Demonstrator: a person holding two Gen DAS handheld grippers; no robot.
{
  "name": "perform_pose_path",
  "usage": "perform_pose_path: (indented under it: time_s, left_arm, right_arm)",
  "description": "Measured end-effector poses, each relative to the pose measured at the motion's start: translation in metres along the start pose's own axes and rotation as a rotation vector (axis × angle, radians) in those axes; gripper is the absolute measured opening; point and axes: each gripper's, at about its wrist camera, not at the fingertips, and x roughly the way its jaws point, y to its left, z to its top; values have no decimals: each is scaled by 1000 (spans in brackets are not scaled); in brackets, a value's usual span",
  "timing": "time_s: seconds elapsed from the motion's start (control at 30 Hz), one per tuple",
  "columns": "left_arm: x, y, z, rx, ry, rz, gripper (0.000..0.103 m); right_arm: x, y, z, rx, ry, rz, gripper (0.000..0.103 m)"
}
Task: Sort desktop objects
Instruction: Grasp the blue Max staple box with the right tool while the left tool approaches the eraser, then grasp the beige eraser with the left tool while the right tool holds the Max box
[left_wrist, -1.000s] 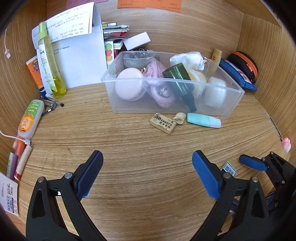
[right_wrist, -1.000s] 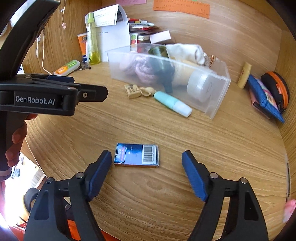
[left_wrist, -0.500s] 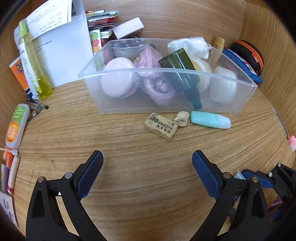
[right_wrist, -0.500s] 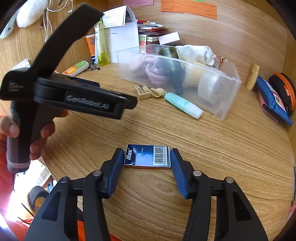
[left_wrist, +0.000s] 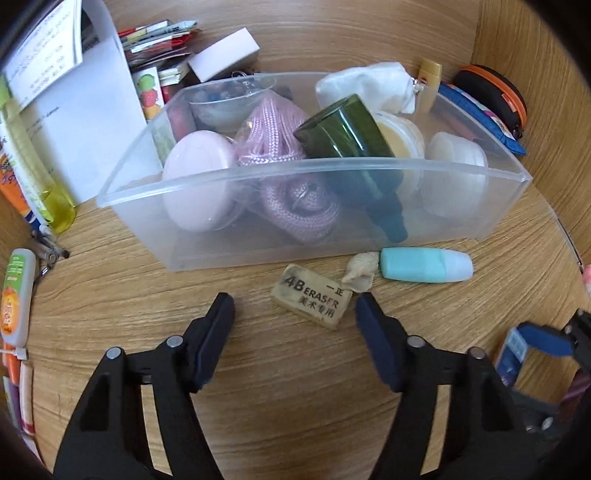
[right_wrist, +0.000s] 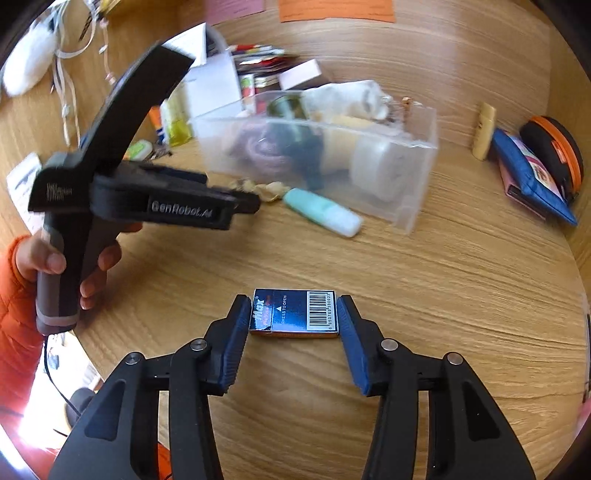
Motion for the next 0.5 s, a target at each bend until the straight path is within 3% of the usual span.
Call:
perform_pose_path:
  time_s: [0.13,0.27,0.5]
  left_arm:
    - [2,-3,2,14,-8,-16,61]
    - [0,-10,2,54,-20,-29,45]
    - [0,-15,2,66,-30,2,44]
  right_arm:
    - [-8,-8,5,18,-23,-6,44]
    - [-12,-18,11,40,-38,-2,44]
    - [-13,-29,17,76,-45,13,44]
